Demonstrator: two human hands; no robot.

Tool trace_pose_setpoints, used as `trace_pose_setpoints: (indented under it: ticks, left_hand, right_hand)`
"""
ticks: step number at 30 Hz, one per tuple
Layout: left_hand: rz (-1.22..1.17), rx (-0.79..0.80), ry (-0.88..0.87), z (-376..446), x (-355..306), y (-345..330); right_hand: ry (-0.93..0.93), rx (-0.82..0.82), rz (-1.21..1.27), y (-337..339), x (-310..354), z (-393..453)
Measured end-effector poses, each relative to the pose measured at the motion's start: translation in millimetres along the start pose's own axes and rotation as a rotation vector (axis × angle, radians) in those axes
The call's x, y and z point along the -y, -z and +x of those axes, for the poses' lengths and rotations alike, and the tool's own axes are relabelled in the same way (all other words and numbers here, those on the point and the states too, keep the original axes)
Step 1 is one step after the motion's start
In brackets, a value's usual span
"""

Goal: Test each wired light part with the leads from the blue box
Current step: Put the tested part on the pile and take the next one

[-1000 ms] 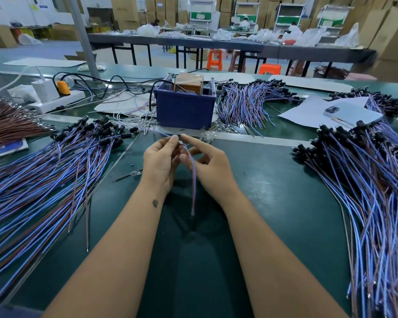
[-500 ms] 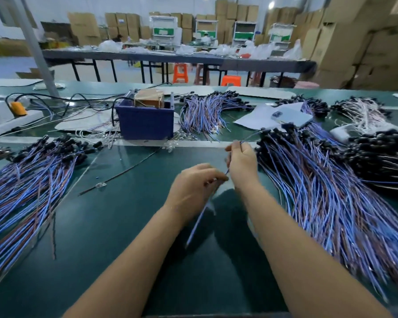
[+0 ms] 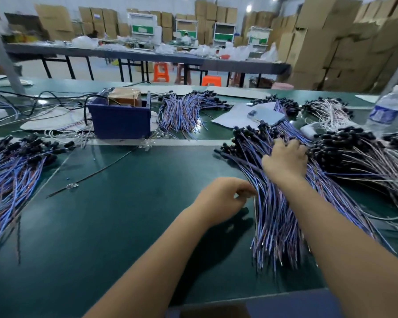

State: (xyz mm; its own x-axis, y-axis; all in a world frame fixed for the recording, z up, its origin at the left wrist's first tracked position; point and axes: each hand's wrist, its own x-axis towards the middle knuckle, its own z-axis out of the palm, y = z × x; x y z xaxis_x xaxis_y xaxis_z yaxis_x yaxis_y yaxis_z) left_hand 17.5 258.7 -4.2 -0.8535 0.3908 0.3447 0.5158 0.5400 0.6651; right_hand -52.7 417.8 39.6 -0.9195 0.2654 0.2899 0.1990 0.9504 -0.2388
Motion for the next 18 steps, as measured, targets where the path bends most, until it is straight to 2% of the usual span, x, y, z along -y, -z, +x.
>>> trace_pose_setpoints:
  ticks: [5,10,12,15,18]
  left_hand:
    - [-0.009,-0.299,0.276,-20,38,39]
    - [0.113,-0.508,0.482,-55,80,106]
    - [0.223,-0.573,0.541,-71,95,135]
    - [0.510,-0.626,0.626,-93,117,177]
    - [0.819,-0.615,0.845,-112,134,209]
  right_hand:
    - [0.278,-0.059,0.079,-25,77,-30]
    - [0.500,0.083,0.241,-56,172,-72]
    - [0.571,0.183,0.328,-66,205,-87]
    - [0.607,0.308,0.414,-82,236,-106]
    - [0.621,0.319,0.354,-96,241,-112]
